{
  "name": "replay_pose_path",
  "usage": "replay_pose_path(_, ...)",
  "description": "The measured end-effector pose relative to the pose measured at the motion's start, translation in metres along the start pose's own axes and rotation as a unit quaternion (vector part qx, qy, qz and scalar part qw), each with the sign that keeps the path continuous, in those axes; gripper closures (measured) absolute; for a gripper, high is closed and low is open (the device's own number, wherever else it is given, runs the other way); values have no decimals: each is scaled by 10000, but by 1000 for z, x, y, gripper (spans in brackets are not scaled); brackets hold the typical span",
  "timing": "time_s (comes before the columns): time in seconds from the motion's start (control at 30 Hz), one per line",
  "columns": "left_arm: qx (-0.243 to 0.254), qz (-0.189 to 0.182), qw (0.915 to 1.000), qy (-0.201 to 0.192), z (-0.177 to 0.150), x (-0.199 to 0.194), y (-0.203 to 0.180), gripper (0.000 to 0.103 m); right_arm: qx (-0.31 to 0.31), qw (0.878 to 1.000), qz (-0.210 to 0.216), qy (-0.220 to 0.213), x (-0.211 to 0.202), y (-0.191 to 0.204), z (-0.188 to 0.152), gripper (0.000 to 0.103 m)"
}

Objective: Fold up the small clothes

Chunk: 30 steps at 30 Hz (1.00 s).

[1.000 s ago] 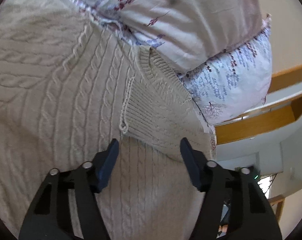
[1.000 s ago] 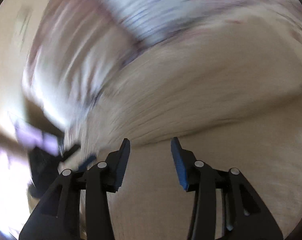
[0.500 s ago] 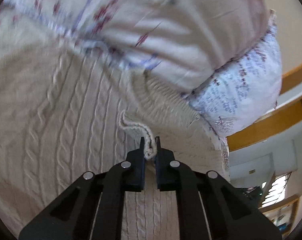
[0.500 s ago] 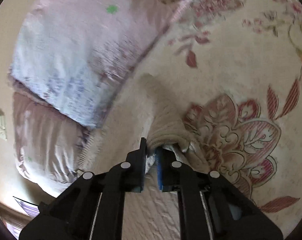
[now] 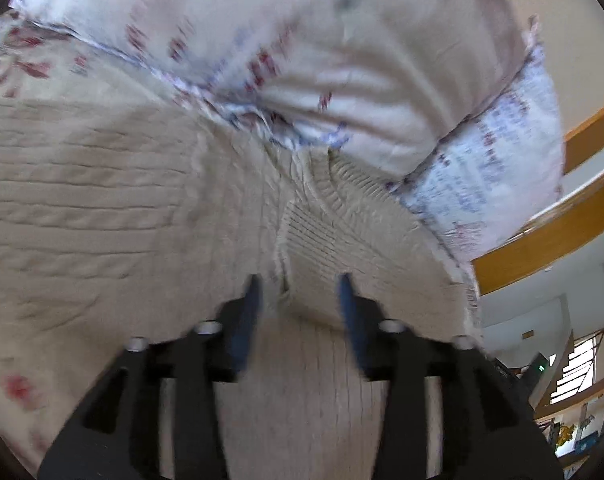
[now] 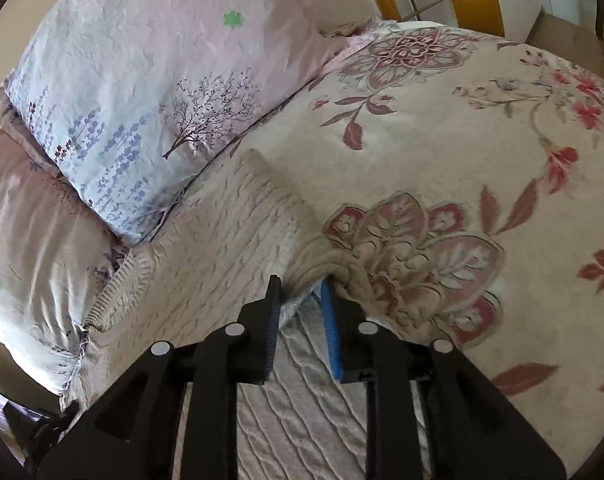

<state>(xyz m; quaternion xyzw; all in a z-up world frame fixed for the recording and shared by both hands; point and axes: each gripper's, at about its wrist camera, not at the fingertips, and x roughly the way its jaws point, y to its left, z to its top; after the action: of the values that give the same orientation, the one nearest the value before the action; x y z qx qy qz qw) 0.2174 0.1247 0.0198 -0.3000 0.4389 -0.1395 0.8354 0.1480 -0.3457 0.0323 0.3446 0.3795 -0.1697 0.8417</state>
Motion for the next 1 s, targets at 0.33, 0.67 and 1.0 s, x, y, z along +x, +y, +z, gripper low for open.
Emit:
replay_pose_path(0.33,-1603,717,9776,-1163,-20,-142,136,53,-364,9929,1082,348,-15,8,-35,29)
replay_pose_path(0.67,-2885,743,9370,-1825,-5,-168,202,62,-1205,9788,1565,544,-12,37,-56,25)
replay_pose_path(1.0,-3419,649,9149,-2047,4,-168,227,97,-1231,9757,1716,579,-11,38,-57,21)
